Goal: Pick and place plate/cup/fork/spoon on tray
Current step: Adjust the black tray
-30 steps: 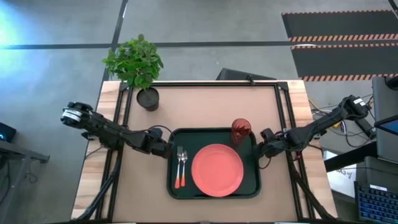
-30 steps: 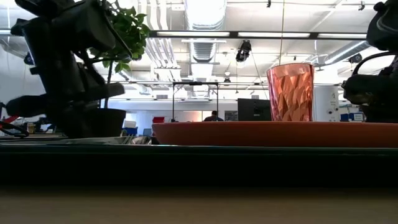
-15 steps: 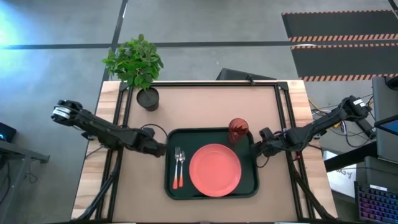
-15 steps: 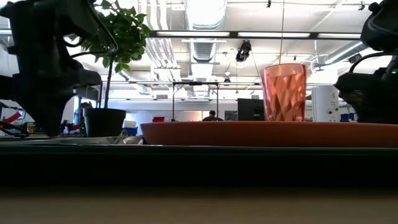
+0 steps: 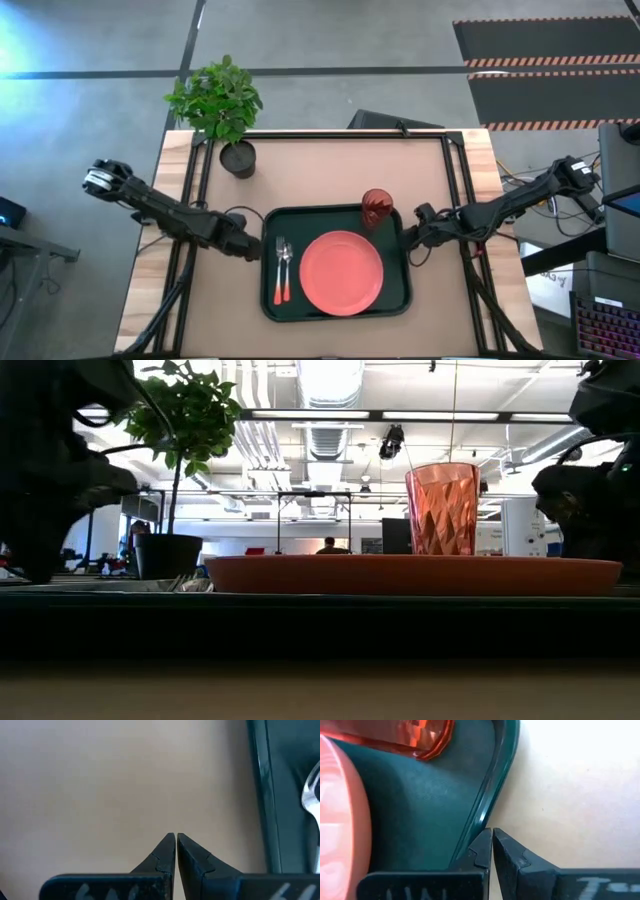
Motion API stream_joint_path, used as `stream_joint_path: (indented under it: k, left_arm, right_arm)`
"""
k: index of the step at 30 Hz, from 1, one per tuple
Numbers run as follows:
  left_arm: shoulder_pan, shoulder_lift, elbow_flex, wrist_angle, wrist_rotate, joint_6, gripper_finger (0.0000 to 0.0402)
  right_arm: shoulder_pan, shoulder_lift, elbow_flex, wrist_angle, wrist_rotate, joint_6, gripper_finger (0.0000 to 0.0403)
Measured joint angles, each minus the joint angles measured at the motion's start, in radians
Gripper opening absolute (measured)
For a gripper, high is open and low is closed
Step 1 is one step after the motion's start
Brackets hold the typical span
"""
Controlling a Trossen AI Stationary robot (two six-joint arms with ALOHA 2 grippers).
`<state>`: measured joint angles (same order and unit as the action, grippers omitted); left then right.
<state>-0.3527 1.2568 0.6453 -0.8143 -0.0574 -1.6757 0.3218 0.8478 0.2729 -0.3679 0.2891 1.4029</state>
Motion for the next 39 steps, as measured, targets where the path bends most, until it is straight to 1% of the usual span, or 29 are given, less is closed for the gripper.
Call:
stream_joint_path:
  k: [3,6,9,12,15,18,25,28,33,39]
  left_arm:
    - [-0.049,0.0,-0.008,0.014,-0.005,-0.089,0.0]
    - [-0.088,0.001,-0.031,0.087,-0.07,-0.173,0.0]
    - [-0.098,0.025,-0.069,0.211,-0.137,-0.203,0.0]
    - [-0.098,0.078,-0.097,0.301,-0.148,-0.203,0.0]
    - [-0.098,0.13,-0.1,0.316,-0.149,-0.204,0.0]
    - [-0.096,0.14,-0.096,0.32,-0.169,-0.204,0.0]
    - [-0.071,0.115,-0.092,0.355,-0.312,-0.205,0.0]
    - [-0.058,0.113,-0.095,0.347,-0.347,-0.203,0.0]
    - [-0.039,0.112,-0.096,0.346,-0.365,-0.193,0.0]
    - [-0.009,0.11,-0.096,0.366,-0.373,-0.144,0.0]
  right_arm:
    - [0.0,-0.023,0.0,0.0,0.0,-0.014,0.0008]
    - [0.0,-0.049,0.003,0.008,0.001,-0.033,0.0008]
    - [0.0,-0.08,0.003,0.006,0.025,-0.056,0.0008]
    - [0.0,-0.117,0.008,-0.003,0.055,-0.079,0.0008]
    - [0.0,-0.149,0.041,-0.028,0.079,-0.107,0.0008]
    - [0.0,-0.172,0.083,-0.096,0.086,-0.131,0.0008]
    - [0.0,-0.185,0.211,-0.273,0.132,-0.173,0.0008]
    - [0.0,-0.186,0.256,-0.292,0.134,-0.206,0.0008]
    - [0.001,-0.184,0.322,-0.3,0.13,-0.27,0.0008]
    - [0.001,-0.184,0.393,-0.309,0.122,-0.339,0.0008]
